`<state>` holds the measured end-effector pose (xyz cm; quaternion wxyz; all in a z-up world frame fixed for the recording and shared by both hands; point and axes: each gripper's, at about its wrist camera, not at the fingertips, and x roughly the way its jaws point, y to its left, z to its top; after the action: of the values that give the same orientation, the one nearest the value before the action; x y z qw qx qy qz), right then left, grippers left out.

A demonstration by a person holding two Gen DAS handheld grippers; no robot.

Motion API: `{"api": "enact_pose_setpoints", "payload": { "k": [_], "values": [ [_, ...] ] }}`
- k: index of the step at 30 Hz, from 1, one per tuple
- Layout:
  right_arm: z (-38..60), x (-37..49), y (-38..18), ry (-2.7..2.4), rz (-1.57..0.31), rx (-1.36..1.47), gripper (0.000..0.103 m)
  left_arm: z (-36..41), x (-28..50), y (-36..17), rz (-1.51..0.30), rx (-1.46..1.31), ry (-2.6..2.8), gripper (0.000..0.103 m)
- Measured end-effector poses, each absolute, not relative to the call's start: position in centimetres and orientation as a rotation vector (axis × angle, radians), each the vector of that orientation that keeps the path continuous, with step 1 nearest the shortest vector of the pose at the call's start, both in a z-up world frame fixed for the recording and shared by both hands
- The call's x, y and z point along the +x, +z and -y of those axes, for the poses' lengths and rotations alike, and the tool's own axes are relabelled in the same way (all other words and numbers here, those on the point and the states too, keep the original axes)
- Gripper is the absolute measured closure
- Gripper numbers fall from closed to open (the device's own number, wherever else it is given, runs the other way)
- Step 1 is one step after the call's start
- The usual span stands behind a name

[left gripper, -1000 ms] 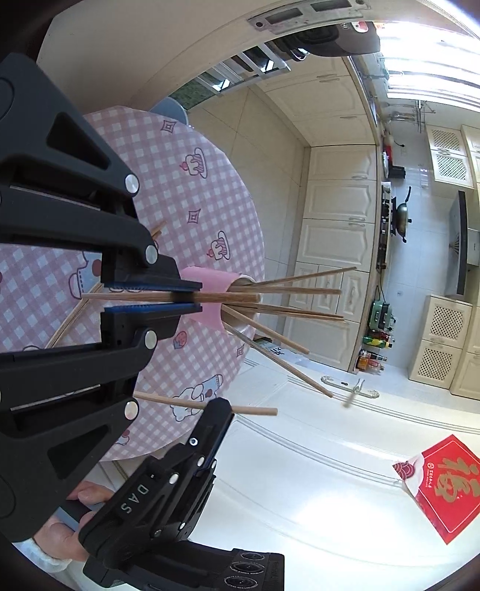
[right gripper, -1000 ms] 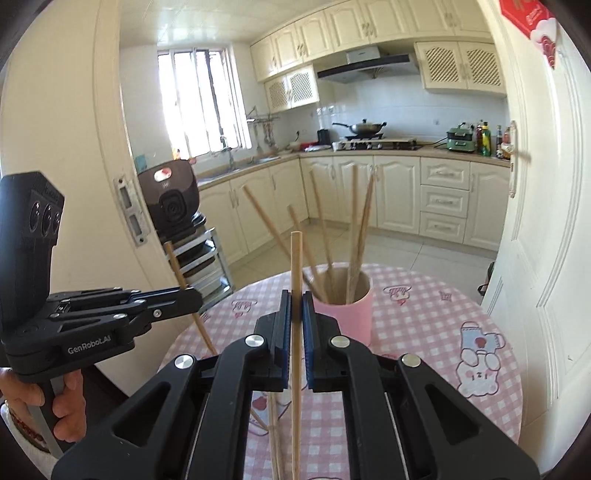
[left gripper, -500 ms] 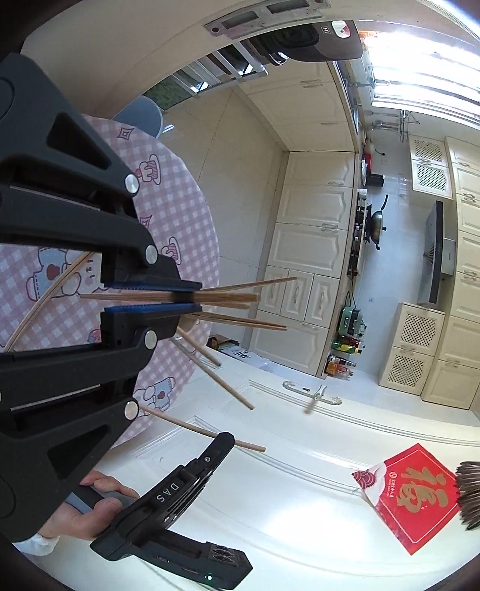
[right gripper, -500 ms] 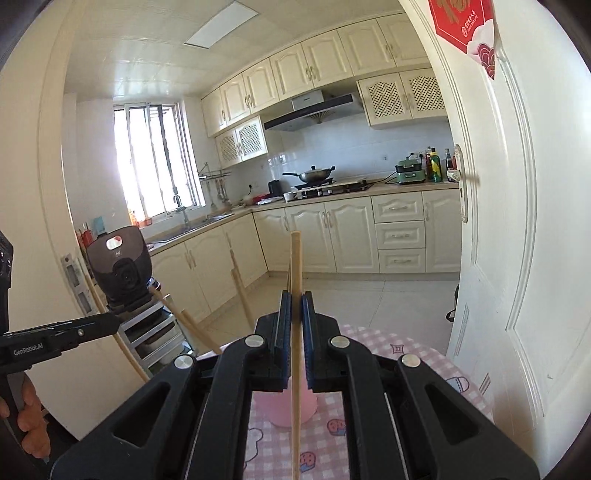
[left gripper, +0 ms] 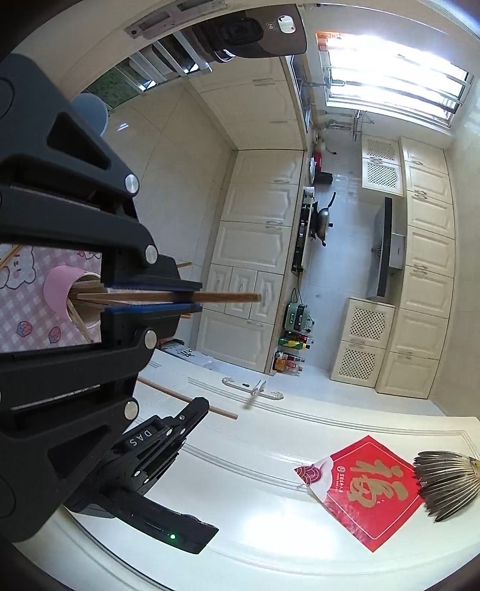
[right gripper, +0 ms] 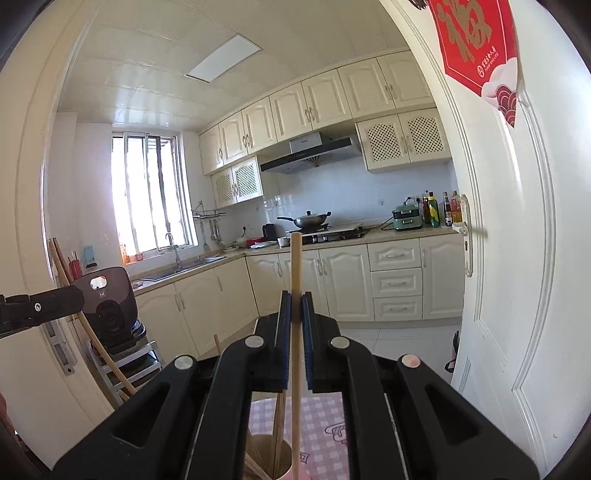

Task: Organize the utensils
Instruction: 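Lower the chopsticks into the pink cup and open both tools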

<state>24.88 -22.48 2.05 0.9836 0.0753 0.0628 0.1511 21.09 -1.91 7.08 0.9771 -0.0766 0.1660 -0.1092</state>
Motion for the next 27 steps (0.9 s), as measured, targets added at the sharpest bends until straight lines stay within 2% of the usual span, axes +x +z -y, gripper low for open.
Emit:
{"api": "enact_pose_setpoints", "payload": {
  "k": [11,18,27],
  "values": [
    [21.7,26.5,1.9,0.376,-0.085,0.148,0.098,3.3,24.2,3.1,-0.391,-0.124,-0.234,0.097],
    [21.4,26.9,0.6,0.413,-0.125,0.137,0.098,4.2,24.8,1.1,-0.433,-0.095,-0.252,0.097],
    [21.7,26.0,-0.5,0.457,-0.176,0.123,0.098,5.1,24.2,1.2,-0.430,-0.050,-0.262,0.097]
  ]
}}
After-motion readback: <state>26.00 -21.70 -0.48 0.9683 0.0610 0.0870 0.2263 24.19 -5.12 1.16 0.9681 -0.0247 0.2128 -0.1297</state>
